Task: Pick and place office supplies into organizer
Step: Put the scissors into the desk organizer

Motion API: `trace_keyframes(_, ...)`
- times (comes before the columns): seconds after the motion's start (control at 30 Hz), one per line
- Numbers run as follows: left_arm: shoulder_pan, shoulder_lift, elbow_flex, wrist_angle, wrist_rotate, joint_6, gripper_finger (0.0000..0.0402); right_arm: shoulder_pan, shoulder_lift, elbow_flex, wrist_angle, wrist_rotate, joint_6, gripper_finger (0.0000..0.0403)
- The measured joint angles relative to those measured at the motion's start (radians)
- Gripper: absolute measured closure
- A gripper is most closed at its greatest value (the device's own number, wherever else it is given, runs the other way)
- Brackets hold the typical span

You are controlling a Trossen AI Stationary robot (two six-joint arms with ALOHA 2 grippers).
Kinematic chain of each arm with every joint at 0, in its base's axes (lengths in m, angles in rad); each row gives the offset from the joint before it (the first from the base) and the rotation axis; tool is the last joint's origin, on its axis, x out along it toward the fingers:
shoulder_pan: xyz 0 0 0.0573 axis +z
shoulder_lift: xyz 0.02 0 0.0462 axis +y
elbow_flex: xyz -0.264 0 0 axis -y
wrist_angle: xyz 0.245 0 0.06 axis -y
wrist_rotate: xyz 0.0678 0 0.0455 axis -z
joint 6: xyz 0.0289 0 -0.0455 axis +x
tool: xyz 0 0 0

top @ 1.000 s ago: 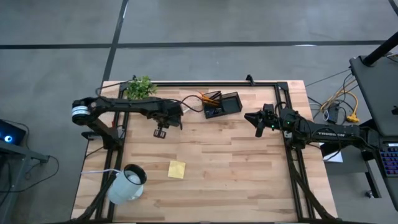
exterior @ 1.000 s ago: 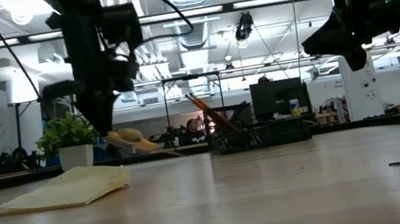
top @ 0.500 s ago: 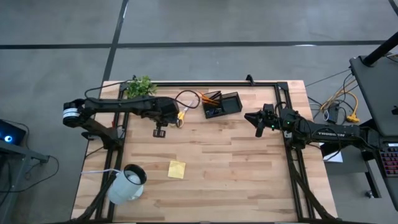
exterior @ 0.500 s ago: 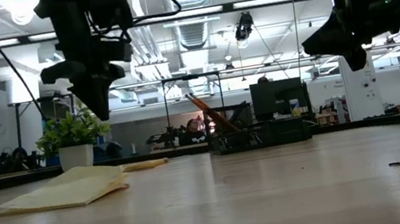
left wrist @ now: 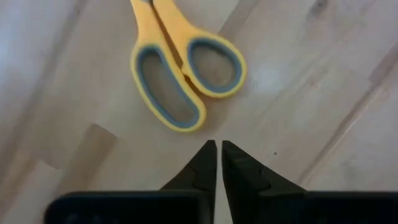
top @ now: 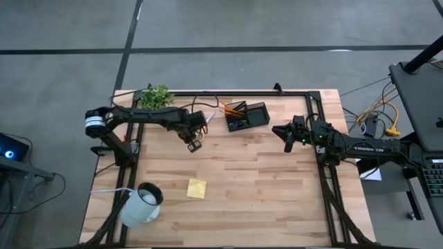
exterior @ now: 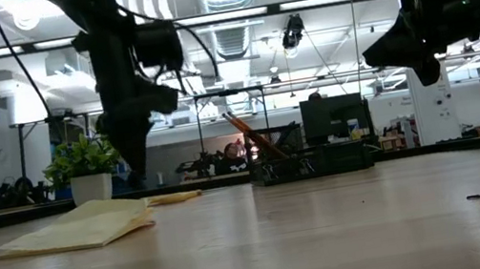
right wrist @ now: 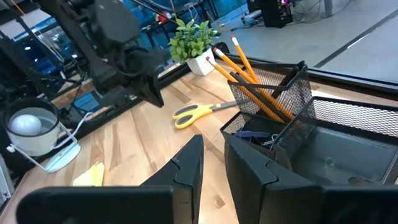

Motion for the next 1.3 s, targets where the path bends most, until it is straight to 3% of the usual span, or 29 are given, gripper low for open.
trace_keyframes(0.2,0.046,0.033,-0.001,0.001,0.051,-0.143,0.0322,0.000,0.000,0.000,-0.001,0.000,0.000,0.0346)
trace_keyframes(0.43,0.096,0.027,0.000,0.008,0.021,-0.225,0.0243,0.000,0.000,0.000,-0.001,0.001,-0.009,0.0346)
trace_keyframes(0.63,0.127,0.060,0.001,0.029,0.012,-0.290,0.0238,0.000,0.001,0.000,-0.001,0.001,-0.015,0.0346)
trace_keyframes(1.3,0.139,0.184,0.003,0.104,-0.005,-0.303,0.0237,0.000,0.001,0.000,-0.002,0.000,-0.019,0.0346)
